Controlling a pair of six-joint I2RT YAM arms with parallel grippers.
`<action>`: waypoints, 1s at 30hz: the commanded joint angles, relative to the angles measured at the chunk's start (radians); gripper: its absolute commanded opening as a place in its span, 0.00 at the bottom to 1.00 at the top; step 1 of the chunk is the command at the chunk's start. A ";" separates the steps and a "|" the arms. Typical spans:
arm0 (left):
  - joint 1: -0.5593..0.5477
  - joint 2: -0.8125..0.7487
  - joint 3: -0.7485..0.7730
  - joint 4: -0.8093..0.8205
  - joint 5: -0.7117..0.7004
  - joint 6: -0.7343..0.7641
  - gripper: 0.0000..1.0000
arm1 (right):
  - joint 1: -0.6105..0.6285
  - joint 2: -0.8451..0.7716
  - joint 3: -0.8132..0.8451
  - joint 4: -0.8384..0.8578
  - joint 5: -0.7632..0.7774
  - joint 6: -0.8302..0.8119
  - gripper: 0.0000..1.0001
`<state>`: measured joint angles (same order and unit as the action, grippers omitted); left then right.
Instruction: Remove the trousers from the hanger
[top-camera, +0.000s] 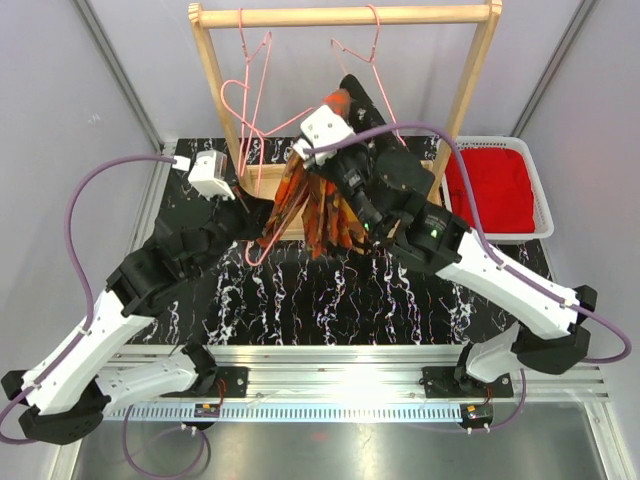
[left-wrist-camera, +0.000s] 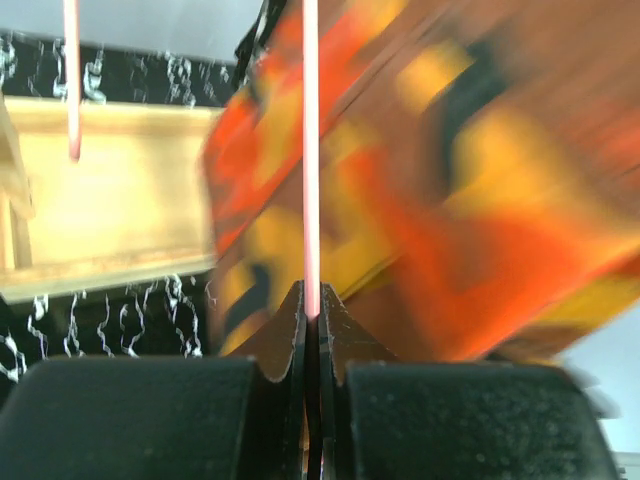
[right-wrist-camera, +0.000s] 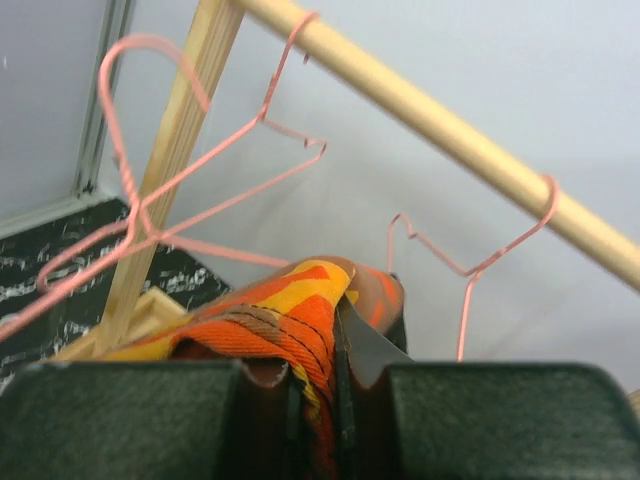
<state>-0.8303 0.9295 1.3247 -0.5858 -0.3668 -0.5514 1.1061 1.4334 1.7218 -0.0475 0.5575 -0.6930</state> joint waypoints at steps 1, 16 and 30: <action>-0.006 -0.030 -0.071 0.046 -0.004 -0.028 0.00 | 0.003 0.021 0.260 0.122 0.021 -0.059 0.00; -0.009 -0.067 -0.217 0.049 -0.026 -0.027 0.00 | 0.003 0.144 0.779 -0.055 0.096 -0.131 0.00; -0.009 -0.126 -0.248 -0.002 -0.038 0.016 0.00 | -0.066 -0.111 0.334 0.297 0.444 -0.616 0.00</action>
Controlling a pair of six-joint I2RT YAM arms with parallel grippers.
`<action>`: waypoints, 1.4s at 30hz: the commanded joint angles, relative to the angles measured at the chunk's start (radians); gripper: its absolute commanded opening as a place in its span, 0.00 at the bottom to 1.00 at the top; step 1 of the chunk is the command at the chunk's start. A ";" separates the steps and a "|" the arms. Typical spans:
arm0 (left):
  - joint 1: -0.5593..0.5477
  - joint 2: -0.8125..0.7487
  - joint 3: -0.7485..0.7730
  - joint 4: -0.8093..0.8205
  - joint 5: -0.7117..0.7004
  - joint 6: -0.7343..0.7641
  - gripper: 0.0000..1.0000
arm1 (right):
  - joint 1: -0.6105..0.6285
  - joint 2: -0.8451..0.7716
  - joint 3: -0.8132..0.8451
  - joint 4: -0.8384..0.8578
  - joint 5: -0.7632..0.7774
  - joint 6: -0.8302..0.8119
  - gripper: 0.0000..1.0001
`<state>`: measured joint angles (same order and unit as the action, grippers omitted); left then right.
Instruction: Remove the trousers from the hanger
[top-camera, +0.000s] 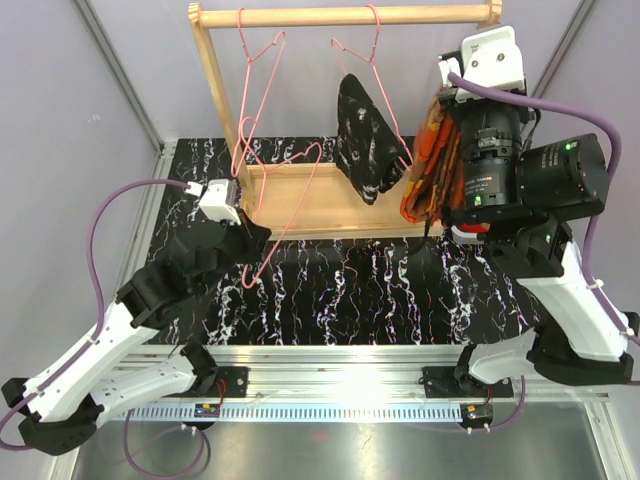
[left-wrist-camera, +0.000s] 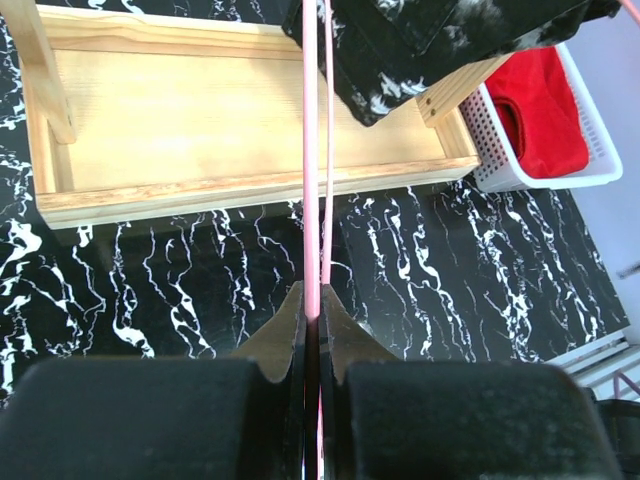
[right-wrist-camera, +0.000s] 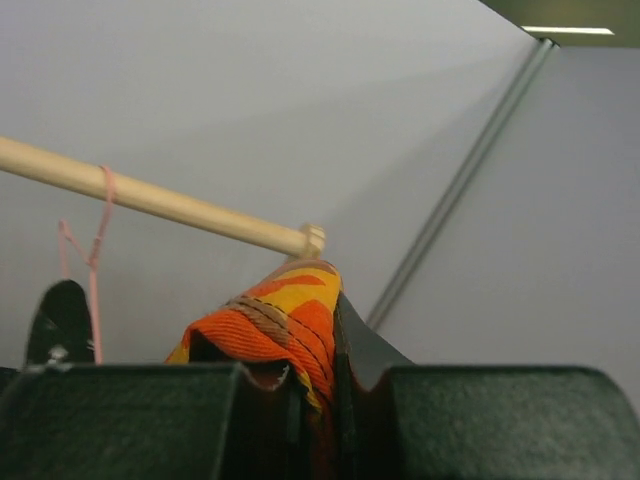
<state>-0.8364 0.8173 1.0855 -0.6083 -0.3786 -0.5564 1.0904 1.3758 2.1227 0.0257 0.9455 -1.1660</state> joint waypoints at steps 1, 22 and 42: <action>-0.003 -0.015 -0.010 0.021 -0.026 0.023 0.00 | -0.079 -0.066 -0.098 0.214 0.061 -0.132 0.00; -0.001 -0.050 -0.067 -0.004 0.013 0.064 0.00 | -0.998 -0.336 -0.808 0.103 0.038 0.468 0.00; -0.003 -0.247 -0.231 0.036 0.164 0.084 0.00 | -1.080 0.112 -0.937 0.787 0.001 0.002 0.00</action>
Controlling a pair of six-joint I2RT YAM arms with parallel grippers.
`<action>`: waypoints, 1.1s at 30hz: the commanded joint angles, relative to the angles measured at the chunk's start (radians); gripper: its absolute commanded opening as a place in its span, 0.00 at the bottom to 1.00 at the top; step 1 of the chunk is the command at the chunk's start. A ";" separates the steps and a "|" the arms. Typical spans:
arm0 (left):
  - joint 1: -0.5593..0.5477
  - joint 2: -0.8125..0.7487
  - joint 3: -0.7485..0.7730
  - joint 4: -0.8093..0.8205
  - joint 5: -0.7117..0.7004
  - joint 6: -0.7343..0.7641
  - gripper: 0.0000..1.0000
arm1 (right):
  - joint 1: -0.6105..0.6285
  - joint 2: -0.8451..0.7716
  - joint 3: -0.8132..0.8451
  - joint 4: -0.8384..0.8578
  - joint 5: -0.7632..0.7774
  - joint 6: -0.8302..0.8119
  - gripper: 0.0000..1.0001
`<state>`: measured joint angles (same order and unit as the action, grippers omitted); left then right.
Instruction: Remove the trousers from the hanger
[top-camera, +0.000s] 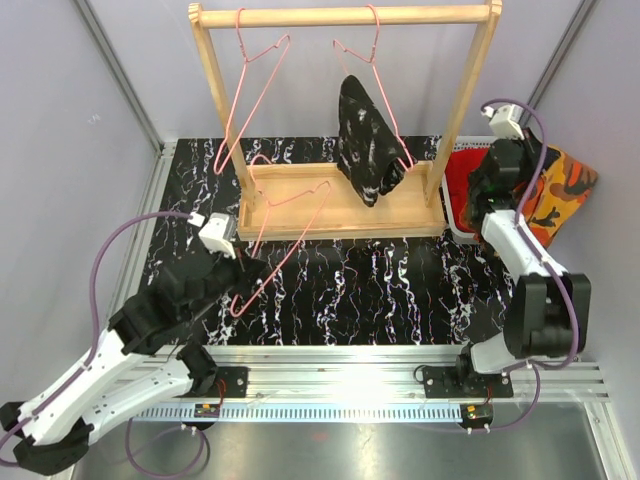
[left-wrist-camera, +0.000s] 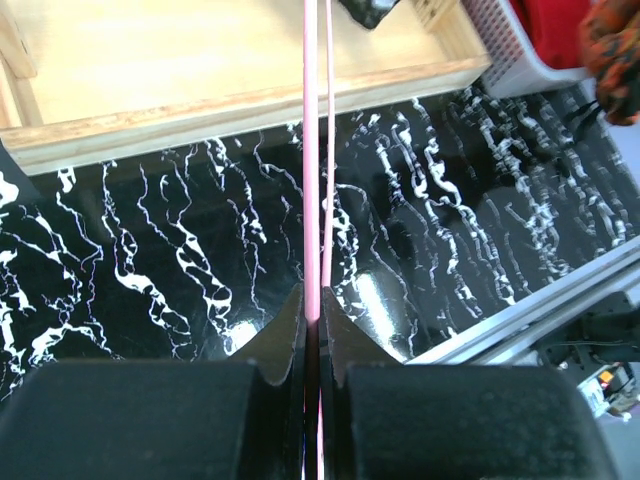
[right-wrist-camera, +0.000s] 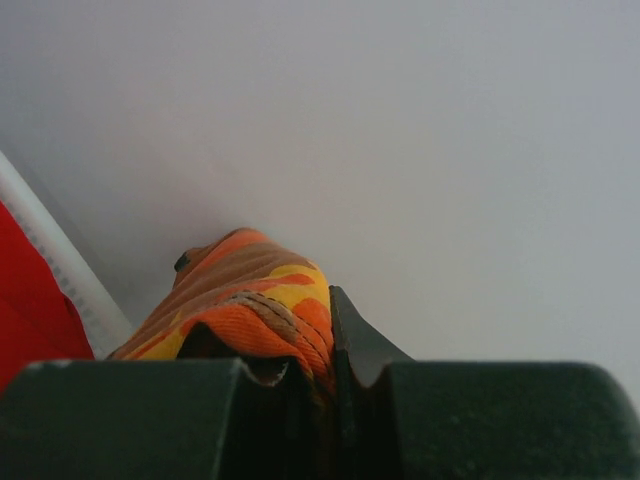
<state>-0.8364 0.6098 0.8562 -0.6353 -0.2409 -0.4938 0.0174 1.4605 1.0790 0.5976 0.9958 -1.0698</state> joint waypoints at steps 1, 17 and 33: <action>-0.003 -0.047 -0.005 0.060 0.023 0.021 0.00 | -0.007 0.064 0.128 0.214 -0.077 -0.096 0.00; -0.001 -0.038 -0.022 0.089 0.052 0.020 0.00 | -0.007 0.250 0.213 -0.044 -0.519 0.060 0.00; -0.001 0.013 -0.011 0.105 0.077 0.029 0.00 | -0.043 0.254 0.148 -0.298 -0.778 0.430 0.10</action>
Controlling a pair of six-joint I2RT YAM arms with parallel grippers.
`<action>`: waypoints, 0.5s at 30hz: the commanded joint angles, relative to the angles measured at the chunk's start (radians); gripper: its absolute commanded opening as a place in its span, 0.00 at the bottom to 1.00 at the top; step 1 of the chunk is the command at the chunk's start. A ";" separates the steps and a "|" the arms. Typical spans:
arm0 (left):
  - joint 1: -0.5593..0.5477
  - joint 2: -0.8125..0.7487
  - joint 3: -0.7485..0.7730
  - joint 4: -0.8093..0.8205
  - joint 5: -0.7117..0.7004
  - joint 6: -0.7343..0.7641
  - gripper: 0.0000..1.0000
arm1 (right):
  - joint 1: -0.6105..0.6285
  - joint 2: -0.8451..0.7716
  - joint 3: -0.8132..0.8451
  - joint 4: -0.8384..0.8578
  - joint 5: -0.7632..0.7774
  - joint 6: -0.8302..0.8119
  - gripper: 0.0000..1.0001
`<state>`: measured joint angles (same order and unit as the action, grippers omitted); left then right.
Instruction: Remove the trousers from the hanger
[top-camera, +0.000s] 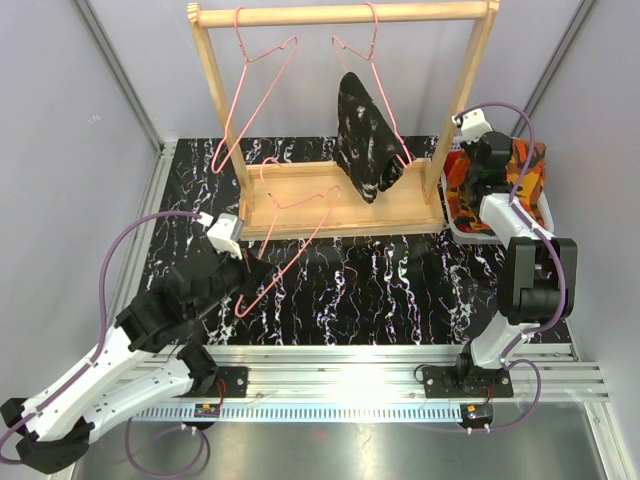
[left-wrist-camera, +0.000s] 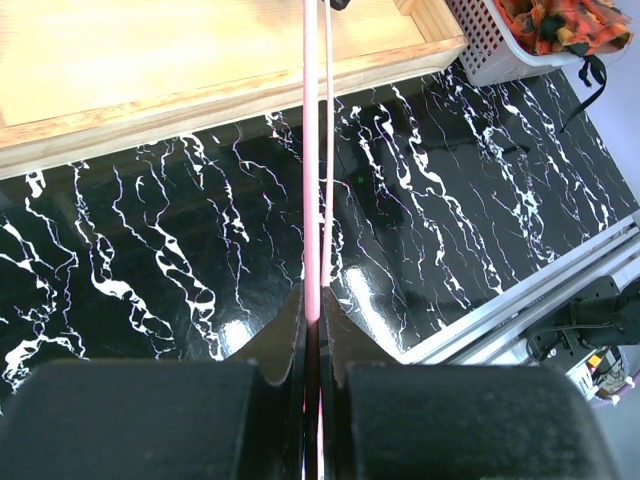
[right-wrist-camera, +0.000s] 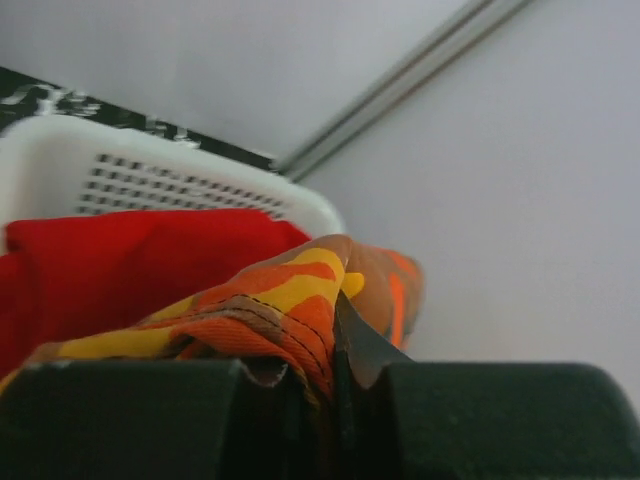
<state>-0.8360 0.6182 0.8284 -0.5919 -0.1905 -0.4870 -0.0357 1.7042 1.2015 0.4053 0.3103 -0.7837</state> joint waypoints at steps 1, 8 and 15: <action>-0.003 0.005 0.018 0.057 0.023 0.024 0.00 | 0.008 0.023 0.039 -0.138 -0.080 0.177 0.14; -0.003 0.006 0.025 0.040 0.013 0.027 0.00 | -0.056 -0.021 0.113 -0.324 -0.105 0.476 0.47; -0.003 0.018 0.040 0.035 0.010 0.022 0.00 | -0.217 -0.156 0.164 -0.480 -0.400 0.831 0.92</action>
<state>-0.8364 0.6285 0.8291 -0.5938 -0.1898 -0.4774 -0.1947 1.6581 1.3037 0.0078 0.0536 -0.1825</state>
